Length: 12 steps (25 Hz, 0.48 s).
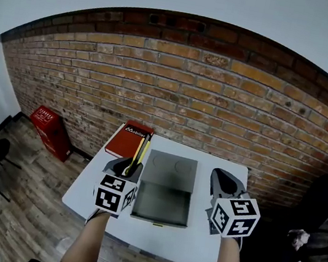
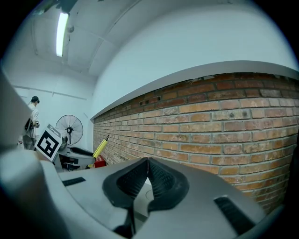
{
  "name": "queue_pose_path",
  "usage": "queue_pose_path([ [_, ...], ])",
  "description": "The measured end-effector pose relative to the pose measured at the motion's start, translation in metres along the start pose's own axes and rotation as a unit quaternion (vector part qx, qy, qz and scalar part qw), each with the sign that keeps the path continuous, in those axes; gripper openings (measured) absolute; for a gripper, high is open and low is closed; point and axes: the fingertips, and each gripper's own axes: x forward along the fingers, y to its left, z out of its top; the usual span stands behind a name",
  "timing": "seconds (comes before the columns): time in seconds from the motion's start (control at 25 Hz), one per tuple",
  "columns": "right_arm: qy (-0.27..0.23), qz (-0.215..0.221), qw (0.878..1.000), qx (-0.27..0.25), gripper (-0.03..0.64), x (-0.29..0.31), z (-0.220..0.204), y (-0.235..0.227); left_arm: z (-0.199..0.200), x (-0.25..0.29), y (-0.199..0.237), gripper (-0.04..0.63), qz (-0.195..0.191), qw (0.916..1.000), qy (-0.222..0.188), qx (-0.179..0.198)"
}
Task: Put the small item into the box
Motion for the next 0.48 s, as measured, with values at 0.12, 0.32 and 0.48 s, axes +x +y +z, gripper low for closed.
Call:
queue_pose_path([
  [0.12,0.0,0.002,1.0,0.0,0.02,0.001,-0.001,0.001,-0.002,0.0,0.0,0.13,-0.001,1.0,0.004,0.002],
  [0.32,0.002,0.003,1.0,0.002,0.02,0.0,-0.003,0.002,-0.008,0.005,-0.004,0.13,-0.014,0.9992,0.021,0.031],
  [0.48,0.008,0.0,1.0,0.003,0.02,-0.002,-0.01,0.0,-0.016,0.014,-0.011,0.13,-0.039,0.9962,0.045,0.063],
])
